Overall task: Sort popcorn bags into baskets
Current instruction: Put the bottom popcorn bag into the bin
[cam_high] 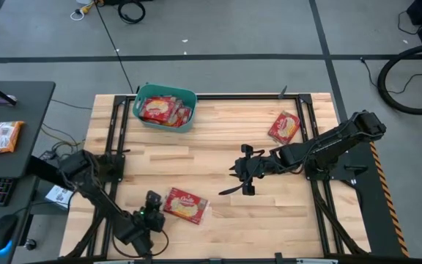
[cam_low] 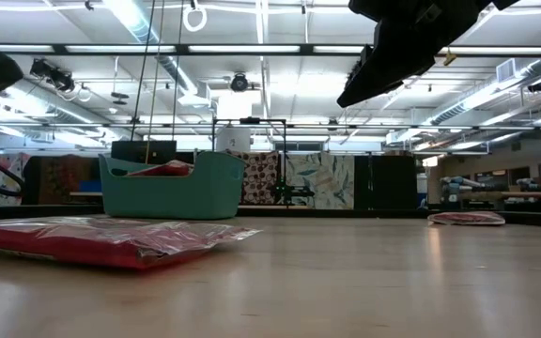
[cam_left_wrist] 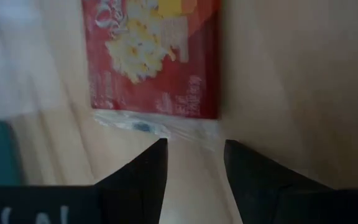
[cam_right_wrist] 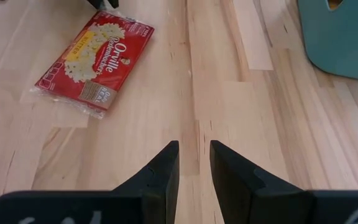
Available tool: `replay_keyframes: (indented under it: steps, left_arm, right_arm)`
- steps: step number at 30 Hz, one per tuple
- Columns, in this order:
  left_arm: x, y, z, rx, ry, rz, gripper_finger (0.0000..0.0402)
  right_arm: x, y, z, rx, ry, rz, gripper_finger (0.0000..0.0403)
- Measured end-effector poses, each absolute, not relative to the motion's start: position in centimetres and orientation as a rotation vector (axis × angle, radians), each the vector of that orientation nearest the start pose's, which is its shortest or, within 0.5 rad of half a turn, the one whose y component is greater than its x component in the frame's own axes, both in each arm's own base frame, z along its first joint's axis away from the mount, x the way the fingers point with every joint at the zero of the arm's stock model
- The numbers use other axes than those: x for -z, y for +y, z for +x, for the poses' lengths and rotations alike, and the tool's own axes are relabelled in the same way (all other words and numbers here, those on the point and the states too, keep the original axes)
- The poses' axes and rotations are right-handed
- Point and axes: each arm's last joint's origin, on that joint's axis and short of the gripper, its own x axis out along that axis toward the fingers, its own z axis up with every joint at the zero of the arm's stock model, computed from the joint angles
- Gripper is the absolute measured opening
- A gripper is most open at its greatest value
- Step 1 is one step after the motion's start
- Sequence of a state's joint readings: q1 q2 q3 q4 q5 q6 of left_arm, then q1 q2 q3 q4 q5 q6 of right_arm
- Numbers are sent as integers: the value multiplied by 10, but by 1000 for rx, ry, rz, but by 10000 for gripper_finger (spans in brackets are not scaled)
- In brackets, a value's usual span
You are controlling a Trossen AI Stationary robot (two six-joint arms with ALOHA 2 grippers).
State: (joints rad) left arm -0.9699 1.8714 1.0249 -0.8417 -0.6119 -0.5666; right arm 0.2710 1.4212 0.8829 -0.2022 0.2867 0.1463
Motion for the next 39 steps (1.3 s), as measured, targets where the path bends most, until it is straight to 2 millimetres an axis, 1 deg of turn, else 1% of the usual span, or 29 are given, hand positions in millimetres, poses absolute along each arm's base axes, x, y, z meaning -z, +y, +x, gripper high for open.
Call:
replay_keyframes:
  steps: [4, 8, 11, 17, 24, 27, 29, 31, 35, 39]
  left_arm:
    - [-112, -234, 182, -112, 1134, 774, 164]
    - [-111, -234, 182, -125, 1117, 788, 160]
    - [-111, -234, 182, -123, 1119, 786, 147]
    - [-110, -234, 182, -117, 1130, 780, 97]
    - [-109, -228, 188, -131, 1164, 751, 14]
    - [-111, -223, 193, -163, 1182, 699, 8]
    - [-120, -218, 196, -174, 1174, 664, 6]
    - [-133, -214, 197, -187, 1146, 633, 4]
    - [-168, -201, 197, -254, 1039, 554, 3]
    - [-201, -181, 195, -354, 919, 471, 2]
  right_arm:
    - [-226, 70, 284, 67, 708, -64, 96]
    - [-226, 70, 284, 70, 708, -53, 96]
    - [-226, 70, 284, 73, 707, -45, 96]
    - [-226, 71, 284, 80, 706, -23, 96]
    - [-226, 71, 284, 81, 706, -21, 96]
    - [-226, 71, 284, 81, 706, -20, 96]
    - [-226, 71, 284, 81, 706, -20, 96]
    - [-226, 71, 284, 81, 706, -20, 96]
    - [-226, 71, 284, 81, 706, -21, 96]
    - [-226, 71, 284, 81, 706, -22, 96]
